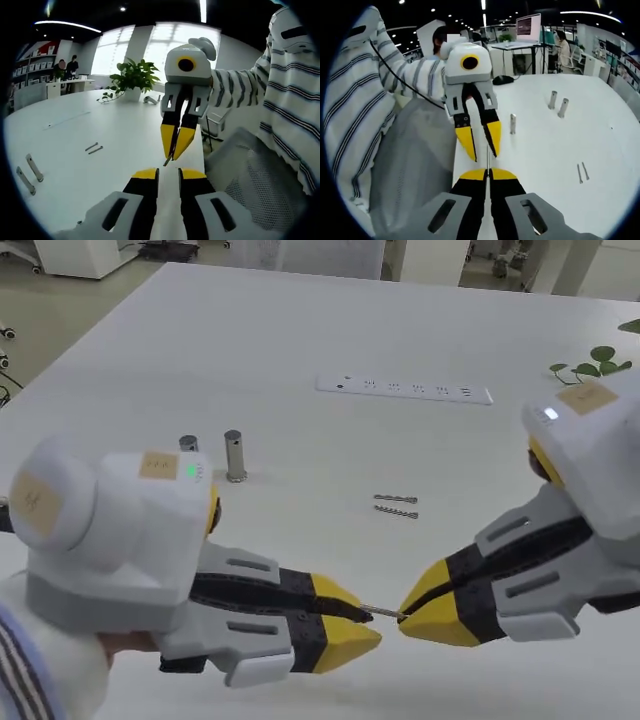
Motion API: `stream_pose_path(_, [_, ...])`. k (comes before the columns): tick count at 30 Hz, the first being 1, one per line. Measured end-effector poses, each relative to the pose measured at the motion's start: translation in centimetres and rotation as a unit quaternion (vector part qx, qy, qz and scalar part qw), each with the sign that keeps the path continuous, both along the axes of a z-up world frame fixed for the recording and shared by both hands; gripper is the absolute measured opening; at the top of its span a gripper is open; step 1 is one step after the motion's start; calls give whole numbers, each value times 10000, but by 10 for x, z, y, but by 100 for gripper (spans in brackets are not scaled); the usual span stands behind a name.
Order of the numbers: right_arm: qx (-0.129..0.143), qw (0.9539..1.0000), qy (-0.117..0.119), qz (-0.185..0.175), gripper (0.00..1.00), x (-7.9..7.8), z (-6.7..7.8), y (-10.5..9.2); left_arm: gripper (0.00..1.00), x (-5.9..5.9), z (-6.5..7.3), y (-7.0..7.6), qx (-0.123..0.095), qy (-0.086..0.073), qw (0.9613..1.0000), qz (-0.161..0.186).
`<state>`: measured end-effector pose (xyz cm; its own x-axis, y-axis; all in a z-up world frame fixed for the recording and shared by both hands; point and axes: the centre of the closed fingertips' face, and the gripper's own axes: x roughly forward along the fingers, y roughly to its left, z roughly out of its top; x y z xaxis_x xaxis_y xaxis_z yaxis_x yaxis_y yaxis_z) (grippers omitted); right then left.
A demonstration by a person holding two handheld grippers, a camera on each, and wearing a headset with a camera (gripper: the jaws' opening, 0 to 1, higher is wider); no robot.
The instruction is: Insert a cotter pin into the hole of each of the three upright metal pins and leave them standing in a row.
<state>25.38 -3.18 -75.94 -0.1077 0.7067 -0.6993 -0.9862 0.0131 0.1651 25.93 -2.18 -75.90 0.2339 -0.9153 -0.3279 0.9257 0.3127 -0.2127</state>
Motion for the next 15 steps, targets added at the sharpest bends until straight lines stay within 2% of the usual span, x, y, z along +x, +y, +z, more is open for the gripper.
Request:
stream_pose_path(1, [-52,10000,-27,-6,3,1,-2,0,23,2,-1,2,49,-86,9999,49])
stream_pose_path(3, [-130,9999,-41,-37,3,2,-5,0,28,3,-3,6,121,-60,9999,108])
stream_pose_path(6, [-238,9997,-49,-104,3,3,-10,0,29,7,-7,15,239,-52,9994,232])
stream_pose_path(12, [-651,9975,-199,-199,3,11,-26,-3,37,22,-8,45,429,-189,9961,753])
stream_pose_path(15, [-698,9970,-184,-280,3,13,-28,0,42,30,-9,61,463,-208,9933,1041])
